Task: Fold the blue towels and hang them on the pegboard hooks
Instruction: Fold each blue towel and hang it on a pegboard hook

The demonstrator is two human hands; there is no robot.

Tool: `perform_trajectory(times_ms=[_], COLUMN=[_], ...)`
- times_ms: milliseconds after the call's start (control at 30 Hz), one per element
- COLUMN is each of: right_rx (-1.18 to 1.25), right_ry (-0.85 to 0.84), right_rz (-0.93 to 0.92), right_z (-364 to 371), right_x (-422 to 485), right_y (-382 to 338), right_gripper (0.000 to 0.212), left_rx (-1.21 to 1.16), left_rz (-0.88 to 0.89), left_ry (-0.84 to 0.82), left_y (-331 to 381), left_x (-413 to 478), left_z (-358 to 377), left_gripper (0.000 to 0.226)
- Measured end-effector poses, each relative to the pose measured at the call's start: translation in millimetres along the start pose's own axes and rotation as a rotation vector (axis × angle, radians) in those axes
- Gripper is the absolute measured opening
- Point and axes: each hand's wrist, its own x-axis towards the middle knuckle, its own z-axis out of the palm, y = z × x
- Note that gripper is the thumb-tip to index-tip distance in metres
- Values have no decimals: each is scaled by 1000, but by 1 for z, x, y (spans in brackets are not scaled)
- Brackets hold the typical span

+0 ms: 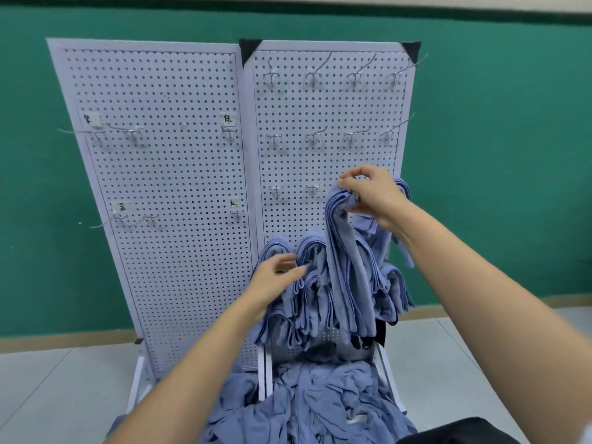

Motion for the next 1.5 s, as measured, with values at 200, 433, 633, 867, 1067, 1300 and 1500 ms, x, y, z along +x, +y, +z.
perform_trajectory(times_ms=[200,433,633,867,1067,1300,1500], right_rx=[45,239,313,-55,-268,-672,-566], right_ry=[81,161,250,128,32,83,161], right_rz=[-40,-52,34,253,-129,-350,-347], right_z=[-7,-31,-76,-88,-66,-58,-70], right_x=[3,6,9,12,19,40,55], right_y=[-1,2,42,118,101,106,101], right_gripper=[9,4,7,12,31,39,32], left_rx=[-86,68,64,264,444,382,376], left_rz=[19,243,309,333,307,379,469], left_ry=[-54,313,423,471,418,322,253], left_y=[39,38,41,72,90,97,79], left_x=[4,14,31,48,58,78,87], left_z=[74,96,61,44,61,88,106], left_gripper=[81,27,19,12,16,14,31])
